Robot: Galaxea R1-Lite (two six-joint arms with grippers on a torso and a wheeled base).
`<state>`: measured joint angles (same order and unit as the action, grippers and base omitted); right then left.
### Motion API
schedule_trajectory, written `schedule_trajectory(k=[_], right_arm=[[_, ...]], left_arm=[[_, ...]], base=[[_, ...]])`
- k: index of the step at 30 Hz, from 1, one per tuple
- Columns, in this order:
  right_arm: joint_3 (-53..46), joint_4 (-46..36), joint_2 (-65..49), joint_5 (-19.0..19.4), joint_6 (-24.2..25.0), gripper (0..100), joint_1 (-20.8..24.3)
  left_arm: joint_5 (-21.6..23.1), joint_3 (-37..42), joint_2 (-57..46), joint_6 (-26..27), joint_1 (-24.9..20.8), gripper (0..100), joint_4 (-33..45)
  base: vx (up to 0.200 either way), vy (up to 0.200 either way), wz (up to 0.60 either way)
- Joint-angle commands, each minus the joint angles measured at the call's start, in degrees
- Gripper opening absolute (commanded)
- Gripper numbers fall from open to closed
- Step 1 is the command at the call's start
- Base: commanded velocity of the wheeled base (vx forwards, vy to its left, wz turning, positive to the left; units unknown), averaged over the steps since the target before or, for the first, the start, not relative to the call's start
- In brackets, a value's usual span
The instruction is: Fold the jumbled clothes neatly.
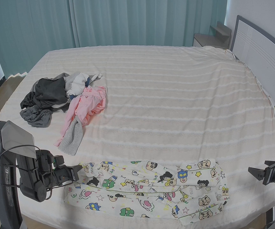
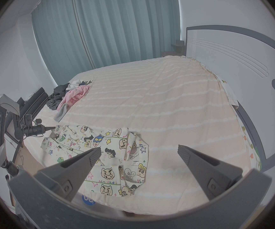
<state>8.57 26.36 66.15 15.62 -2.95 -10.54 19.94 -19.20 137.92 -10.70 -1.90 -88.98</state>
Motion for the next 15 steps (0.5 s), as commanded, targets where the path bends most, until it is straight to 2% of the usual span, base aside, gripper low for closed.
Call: schedule_trajectory(k=[1,15], right_arm=[[-0.2,0.1,0.0,0.0,0.0,100,0.0],[-0.3,0.0,0.0,0.0,-0.1,100,0.2]], left_arm=[[0.0,0.3,0.4,0.0,0.0,0,-0.6],[0.4,6.6,-1.7,1.0,0.1,0,-1.0]], base=[[0.0,0.0,0.0],[0.0,0.0,0.0]])
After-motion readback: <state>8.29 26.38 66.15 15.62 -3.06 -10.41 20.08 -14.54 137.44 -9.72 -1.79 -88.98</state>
